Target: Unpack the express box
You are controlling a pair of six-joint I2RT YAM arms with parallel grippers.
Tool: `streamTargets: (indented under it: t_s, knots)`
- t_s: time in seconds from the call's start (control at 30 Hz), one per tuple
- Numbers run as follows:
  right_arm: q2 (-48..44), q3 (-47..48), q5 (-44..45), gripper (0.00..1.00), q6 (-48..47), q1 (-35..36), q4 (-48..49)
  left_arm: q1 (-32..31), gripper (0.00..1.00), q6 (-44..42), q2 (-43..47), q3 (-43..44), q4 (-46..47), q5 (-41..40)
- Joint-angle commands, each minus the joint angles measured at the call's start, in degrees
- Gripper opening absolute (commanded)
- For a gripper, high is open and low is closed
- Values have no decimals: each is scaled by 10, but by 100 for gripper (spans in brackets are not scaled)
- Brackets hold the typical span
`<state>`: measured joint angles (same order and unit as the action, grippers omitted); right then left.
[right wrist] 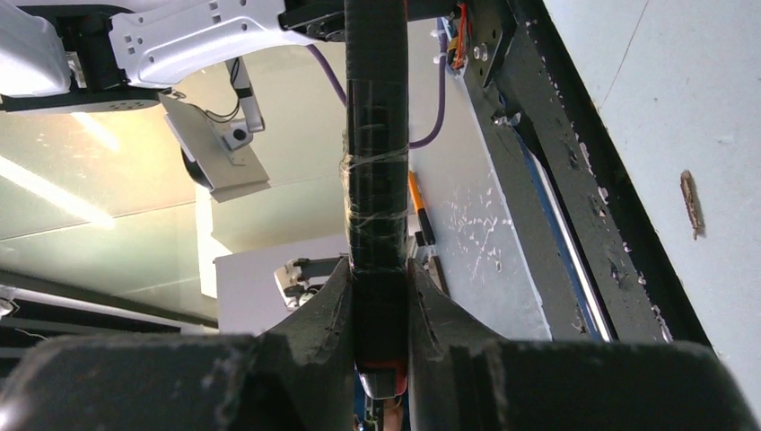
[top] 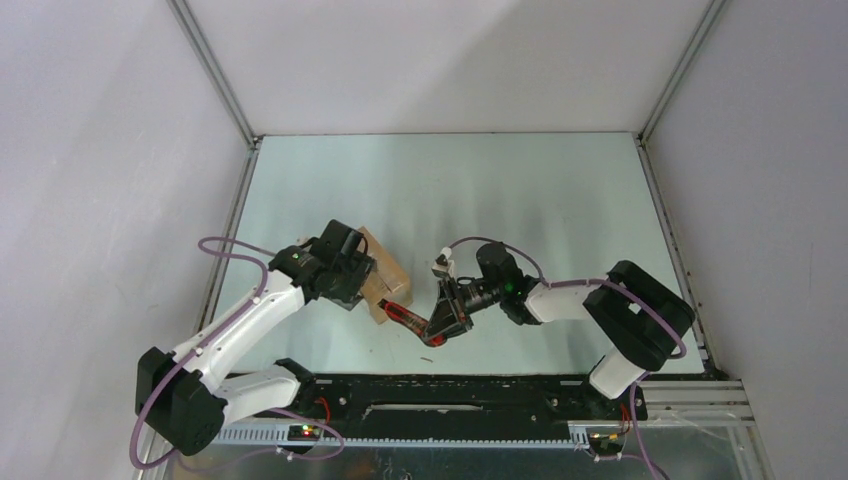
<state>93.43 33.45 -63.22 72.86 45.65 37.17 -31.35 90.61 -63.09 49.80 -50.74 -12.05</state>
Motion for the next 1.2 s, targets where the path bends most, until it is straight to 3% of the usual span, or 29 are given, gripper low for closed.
streamTargets:
  t_s: [0.0,0.4,0.53,0.63,0.8,0.83,0.97,1.1,1.17]
  knots:
    - [-31,13,1,0,-58,8,-71,-1,70,2,2,-1,5,9]
    - [-208,-6,65,0,-205,-13,-353,30,72,-62,-4,24,-6,6]
    - [-290,2,122,0,-255,-31,-471,31,77,-96,-3,45,-8,3]
    - [-330,40,212,0,-321,-52,-606,31,83,-124,2,71,-21,-7]
    - [-297,135,485,0,-394,-59,-718,37,95,-173,3,110,-50,-24]
    - [-281,156,561,0,-404,-61,-724,40,97,-183,5,115,-56,-30]
    - [-209,202,729,0,-423,-82,-712,62,98,-224,12,136,-93,-57]
    - [-132,239,816,1,-449,-108,-675,110,98,-256,14,126,-100,-39]
    - [-102,243,829,8,-464,-125,-638,126,98,-270,7,128,-97,-37]
